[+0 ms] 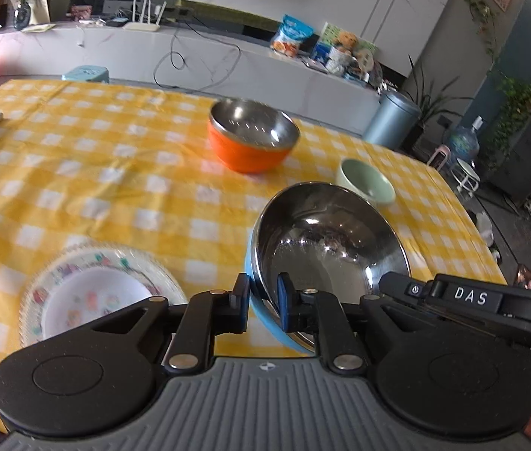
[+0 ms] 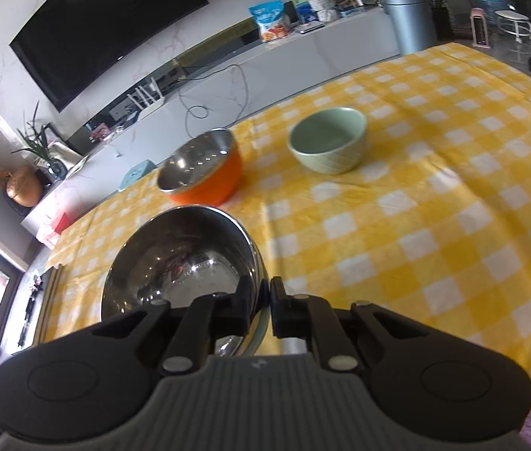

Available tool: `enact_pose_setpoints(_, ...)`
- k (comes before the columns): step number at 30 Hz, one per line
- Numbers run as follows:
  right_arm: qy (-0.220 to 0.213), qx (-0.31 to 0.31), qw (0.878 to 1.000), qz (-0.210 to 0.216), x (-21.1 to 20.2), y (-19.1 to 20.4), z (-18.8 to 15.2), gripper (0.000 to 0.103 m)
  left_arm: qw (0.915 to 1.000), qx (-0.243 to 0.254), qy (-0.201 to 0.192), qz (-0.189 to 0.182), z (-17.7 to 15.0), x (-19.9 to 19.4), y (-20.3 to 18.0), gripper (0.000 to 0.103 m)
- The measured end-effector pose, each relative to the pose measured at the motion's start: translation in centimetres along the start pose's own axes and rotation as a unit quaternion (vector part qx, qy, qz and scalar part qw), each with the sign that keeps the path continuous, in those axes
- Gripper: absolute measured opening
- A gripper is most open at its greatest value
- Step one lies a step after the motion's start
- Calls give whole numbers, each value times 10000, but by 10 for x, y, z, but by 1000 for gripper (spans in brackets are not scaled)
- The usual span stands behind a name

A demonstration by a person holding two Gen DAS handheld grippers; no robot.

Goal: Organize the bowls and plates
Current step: 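Lift the blue bowl and carry it over the stacked plates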

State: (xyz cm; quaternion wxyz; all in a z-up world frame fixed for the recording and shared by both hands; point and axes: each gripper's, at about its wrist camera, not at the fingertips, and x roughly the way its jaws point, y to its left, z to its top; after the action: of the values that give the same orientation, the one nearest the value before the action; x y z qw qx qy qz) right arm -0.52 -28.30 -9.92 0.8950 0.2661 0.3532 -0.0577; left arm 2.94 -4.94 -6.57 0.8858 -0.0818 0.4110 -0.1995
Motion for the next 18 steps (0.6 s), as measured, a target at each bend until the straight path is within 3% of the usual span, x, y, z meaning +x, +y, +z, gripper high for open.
enact_pose_setpoints(7, 60, 68, 9996, -251, -5, -20, -12, 7, 9995, -44, 303, -120, -22, 8, -5, 17)
enact_pose_setpoints(18, 228, -39, 9990, -385, 1, -16, -18, 7, 9978, -302, 572, -164, -31, 12, 4, 19)
